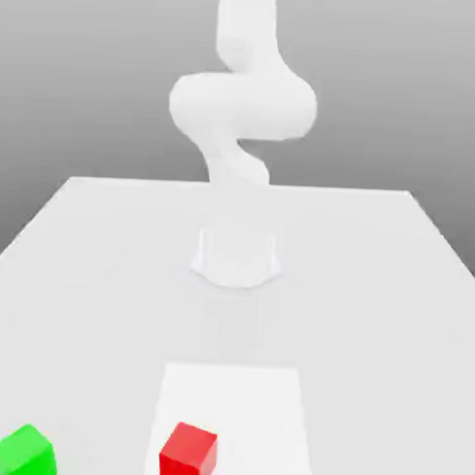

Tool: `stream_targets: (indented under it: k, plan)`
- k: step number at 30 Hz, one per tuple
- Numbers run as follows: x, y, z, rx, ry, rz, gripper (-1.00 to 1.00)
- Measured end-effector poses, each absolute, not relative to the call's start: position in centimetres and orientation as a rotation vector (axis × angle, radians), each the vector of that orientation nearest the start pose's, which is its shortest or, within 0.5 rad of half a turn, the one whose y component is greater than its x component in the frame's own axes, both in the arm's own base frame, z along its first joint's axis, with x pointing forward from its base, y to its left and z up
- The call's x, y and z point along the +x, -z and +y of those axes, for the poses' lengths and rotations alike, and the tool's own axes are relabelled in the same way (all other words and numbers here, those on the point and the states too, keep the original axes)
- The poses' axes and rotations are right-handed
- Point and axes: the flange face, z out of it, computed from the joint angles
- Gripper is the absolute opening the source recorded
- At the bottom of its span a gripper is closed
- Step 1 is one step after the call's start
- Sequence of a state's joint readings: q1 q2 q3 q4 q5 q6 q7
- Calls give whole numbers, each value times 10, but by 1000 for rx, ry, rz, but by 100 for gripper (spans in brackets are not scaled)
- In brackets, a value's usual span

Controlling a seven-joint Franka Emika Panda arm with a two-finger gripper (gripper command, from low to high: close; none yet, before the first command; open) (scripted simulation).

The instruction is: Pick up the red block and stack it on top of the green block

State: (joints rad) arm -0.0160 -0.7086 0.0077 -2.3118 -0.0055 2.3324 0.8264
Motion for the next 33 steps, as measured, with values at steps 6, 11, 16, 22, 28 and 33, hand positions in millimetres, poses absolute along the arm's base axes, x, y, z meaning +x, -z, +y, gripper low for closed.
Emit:
stream_targets:
  k: [6,11,16,22,28,33]
  plan:
    - [449,-578,-12,-2551,753,1247,0]
    - [485,-489,-22,-2598,579,1368,0]
    - [504,-395,-32,-2629,394,1486,0]
    - [503,-282,-43,-2642,159,1624,0]
    - [490,-183,-45,-2639,5,1702,0]
    - [489,-148,-45,-2639,1,1704,-100]
